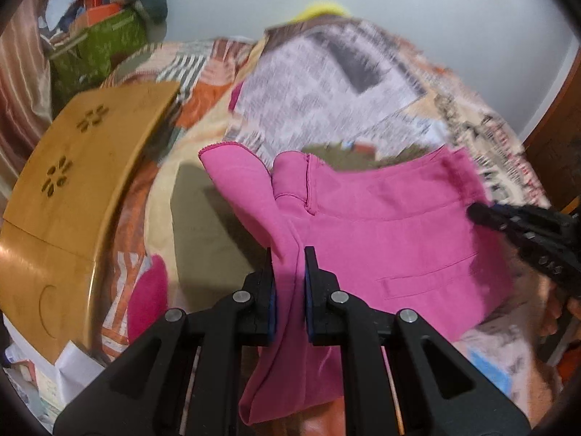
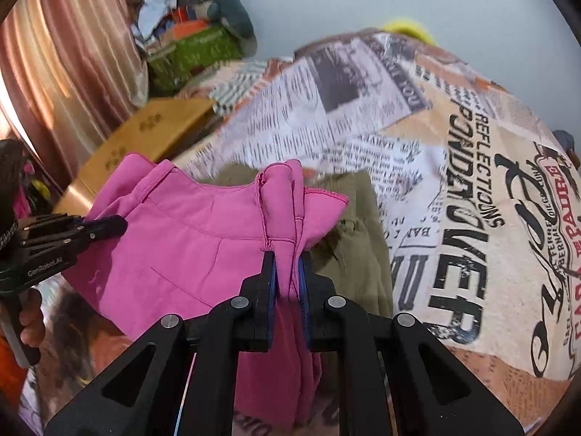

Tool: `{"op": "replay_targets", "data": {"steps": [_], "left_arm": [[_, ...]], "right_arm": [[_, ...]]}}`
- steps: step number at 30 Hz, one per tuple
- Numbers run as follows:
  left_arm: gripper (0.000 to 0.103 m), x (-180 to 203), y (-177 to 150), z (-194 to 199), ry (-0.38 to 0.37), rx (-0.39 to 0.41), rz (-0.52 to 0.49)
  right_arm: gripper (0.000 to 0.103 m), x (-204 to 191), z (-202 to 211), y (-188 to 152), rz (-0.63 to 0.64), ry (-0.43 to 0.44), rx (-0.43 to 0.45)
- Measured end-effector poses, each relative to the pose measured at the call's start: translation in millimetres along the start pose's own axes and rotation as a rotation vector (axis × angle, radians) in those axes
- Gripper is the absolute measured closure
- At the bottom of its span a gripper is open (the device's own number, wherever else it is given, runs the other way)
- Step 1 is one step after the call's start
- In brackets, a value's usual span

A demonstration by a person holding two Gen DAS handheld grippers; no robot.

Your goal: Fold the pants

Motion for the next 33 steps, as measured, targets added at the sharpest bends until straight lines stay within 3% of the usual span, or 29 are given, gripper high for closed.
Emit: {"op": "replay_targets", "data": {"steps": [3, 8, 15, 19, 22, 33], "left_arm": [[0.086, -8.2, -4.8, -15.3, 0.031, -0.034, 0.016], [0.072, -19.1, -7.1, -2.0, 0.061, -0.018, 0.023], [0.071, -22.5, -13.1, 48.1, 0.091, 0.010, -0.008], [0.071, -10.0, -19.5, 99.6, 0.089, 0.072, -0.049], [0.070, 5.9, -24.4, 146.7, 0.038, 0.118, -0.070], [0.063, 64.6, -64.9, 346.6, -0.125, 0.428, -0.123]], "right_arm": [[0.089, -0.8, -7.0, -4.8, -0.005, 0.010, -0.054], [0.085, 4.0, 4.8, -11.7, 0.021, -0.045, -0.097], [0.084, -1.0, 59.1, -8.7, 0.030, -0.041, -0.061], [0.084, -15.5, 102.2, 4.1, 0.066, -0.061, 0.012], [0.084, -30.5, 142.8, 9.9, 0.085, -0.064, 0.077], [0.084, -91.3, 294.9, 7.8, 0.131, -0.094, 0.382]]}}
Point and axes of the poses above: each gripper's, at about its wrist camera, not at the fingertips, and z roughly against the way its jaws point, x to its right, y to its top, the point moved 5 cm from there along -z, roughly the way its jaws point, and after that the axes turned 14 degrees about z, right-handed, at the moved point
